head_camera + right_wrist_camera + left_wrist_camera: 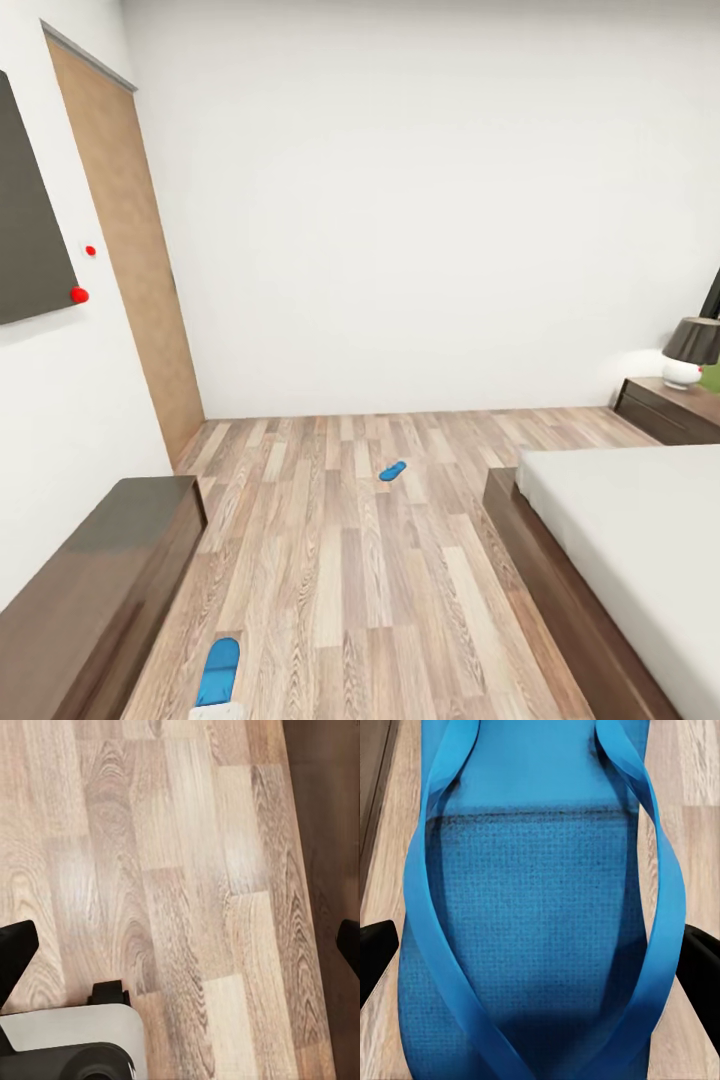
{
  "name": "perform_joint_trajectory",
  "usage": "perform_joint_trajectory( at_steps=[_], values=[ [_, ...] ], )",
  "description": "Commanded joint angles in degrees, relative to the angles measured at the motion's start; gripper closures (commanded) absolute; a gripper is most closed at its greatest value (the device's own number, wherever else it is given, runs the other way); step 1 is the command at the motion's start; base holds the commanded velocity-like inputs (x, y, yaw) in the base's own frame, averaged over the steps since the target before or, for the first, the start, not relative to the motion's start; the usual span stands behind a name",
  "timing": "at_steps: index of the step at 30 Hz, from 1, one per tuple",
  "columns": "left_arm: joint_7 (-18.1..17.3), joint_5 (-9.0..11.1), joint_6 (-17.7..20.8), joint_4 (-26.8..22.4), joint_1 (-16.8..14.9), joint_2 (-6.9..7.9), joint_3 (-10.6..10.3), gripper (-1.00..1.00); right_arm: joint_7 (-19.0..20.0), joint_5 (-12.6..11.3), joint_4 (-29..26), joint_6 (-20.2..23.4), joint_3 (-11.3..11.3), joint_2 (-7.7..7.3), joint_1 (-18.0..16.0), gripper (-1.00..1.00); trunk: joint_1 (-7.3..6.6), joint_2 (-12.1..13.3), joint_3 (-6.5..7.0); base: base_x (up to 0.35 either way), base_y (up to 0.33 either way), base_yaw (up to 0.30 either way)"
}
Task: In the bedroom, move the book from the bed onto either nightstand, and place the two sandals side by side next to the bed.
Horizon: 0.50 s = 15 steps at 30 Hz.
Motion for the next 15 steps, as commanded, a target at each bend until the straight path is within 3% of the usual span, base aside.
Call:
perform_joint_trajectory(
  at_steps=[1,15],
  values=[
    [0.2,0.4,-0.2,0.0,0.0,0.03,-0.5,1.0,-0.3,-0.2,0.0,-0.2,0.3,-0.03,0.0,-1.0,0.04,0.0,-0.07,0.319,0.108,0.0],
    [0.2,0.4,-0.2,0.0,0.0,0.06,-0.5,1.0,-0.2,-0.2,0.0,-0.2,0.3,0.02,0.0,-1.0,0.04,0.0,-0.07,0.319,0.12,0.0]
  ],
)
